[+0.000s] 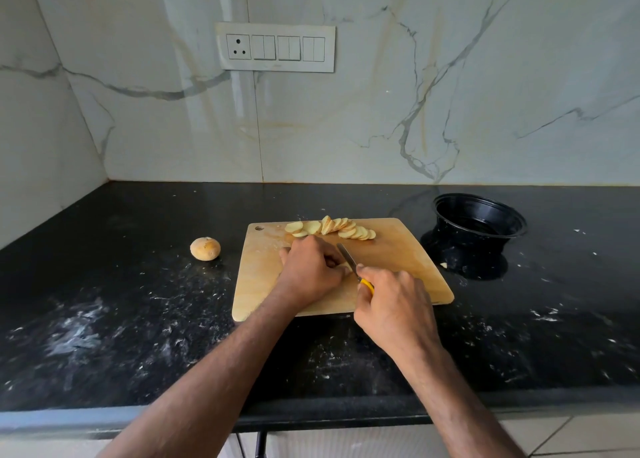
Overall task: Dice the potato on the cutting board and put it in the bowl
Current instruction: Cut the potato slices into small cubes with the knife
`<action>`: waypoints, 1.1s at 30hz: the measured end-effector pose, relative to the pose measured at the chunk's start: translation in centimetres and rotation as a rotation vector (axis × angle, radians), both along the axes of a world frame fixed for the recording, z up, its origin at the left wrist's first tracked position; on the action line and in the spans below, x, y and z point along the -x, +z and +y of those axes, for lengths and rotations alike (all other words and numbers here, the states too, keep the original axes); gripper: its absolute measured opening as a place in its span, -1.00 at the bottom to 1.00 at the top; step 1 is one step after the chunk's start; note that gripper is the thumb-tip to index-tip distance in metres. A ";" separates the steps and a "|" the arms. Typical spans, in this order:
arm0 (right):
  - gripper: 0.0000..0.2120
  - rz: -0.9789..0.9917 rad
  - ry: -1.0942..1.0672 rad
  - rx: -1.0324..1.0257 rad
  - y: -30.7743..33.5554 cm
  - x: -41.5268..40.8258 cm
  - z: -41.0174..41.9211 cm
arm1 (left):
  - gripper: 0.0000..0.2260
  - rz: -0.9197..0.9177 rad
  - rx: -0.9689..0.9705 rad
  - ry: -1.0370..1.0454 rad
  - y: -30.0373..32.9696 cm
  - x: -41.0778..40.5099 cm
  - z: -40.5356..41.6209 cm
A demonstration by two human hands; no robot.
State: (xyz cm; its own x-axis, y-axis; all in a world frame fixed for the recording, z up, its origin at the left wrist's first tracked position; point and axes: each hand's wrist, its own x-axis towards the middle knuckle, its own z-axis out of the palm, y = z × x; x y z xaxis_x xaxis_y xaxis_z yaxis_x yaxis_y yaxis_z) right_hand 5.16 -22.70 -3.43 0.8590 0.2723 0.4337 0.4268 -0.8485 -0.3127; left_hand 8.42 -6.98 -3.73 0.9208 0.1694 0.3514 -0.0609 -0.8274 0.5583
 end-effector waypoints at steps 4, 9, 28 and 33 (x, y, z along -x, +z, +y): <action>-0.63 -0.009 0.006 0.024 -0.2 -0.2 0.1 | -0.98 0.004 0.019 0.007 0.1 0.0 0.0; -0.69 -0.078 -0.009 0.117 -0.1 0.1 0.3 | -0.97 0.017 0.050 0.024 0.1 -0.2 0.0; -0.67 0.011 0.043 0.020 -0.5 1.9 -3.2 | -0.90 0.030 0.088 0.010 0.3 0.2 0.0; -0.67 0.014 0.051 -0.068 -0.5 1.8 -3.4 | -0.88 0.042 0.104 -0.001 0.6 0.6 0.1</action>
State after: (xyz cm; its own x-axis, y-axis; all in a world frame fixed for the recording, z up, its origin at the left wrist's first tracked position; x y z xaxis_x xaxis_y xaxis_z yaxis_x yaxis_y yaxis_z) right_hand 3.32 -26.09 -3.90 0.8509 0.2863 0.4404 0.4641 -0.8025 -0.3750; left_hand 7.83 -6.87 -3.17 0.9347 0.2018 0.2926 -0.0364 -0.7645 0.6436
